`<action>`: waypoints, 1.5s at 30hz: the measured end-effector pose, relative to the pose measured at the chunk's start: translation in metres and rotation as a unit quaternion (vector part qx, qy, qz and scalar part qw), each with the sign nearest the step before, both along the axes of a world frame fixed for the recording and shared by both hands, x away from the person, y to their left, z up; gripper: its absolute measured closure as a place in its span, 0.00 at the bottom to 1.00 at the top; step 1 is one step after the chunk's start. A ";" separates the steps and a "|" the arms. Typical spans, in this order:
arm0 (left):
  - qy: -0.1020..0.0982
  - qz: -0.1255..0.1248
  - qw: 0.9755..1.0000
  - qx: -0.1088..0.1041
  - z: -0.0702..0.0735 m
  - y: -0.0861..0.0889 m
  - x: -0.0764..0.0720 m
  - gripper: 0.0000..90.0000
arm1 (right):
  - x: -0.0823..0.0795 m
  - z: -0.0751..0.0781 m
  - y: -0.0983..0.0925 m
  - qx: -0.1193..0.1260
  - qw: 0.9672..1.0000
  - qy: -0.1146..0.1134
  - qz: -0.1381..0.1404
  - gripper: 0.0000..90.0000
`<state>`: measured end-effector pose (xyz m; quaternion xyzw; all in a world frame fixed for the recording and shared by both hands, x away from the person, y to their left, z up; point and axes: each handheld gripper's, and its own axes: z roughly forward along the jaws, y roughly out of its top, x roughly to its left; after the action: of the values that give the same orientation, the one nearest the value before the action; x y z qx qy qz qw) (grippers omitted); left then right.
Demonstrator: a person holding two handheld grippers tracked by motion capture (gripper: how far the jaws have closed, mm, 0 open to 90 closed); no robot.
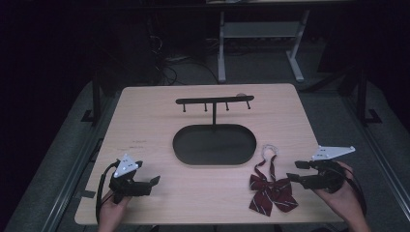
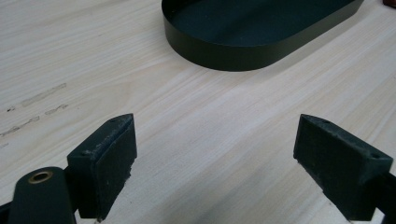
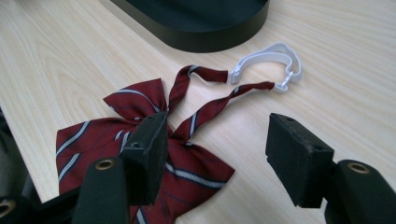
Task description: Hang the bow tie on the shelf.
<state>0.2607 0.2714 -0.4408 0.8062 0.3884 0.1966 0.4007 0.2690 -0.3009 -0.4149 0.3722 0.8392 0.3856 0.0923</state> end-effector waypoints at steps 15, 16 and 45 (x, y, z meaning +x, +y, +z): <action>-0.004 0.002 1.000 -0.003 0.001 0.001 -0.001 0.14 | 0.026 0.014 0.026 -0.022 0.999 0.018 0.024 0.45; -0.004 0.002 1.000 -0.003 0.001 0.001 -0.001 0.14 | 0.027 0.015 0.026 -0.023 0.999 0.017 0.027 0.45; -0.003 0.001 1.000 -0.004 0.002 0.002 -0.001 0.14 | 0.077 0.027 0.048 -0.055 0.996 0.057 0.037 0.50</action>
<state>0.2600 0.2731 -0.4390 0.8034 0.3892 0.1977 0.4049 0.3461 -0.2534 -0.3882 0.3569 0.8759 0.3206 0.0508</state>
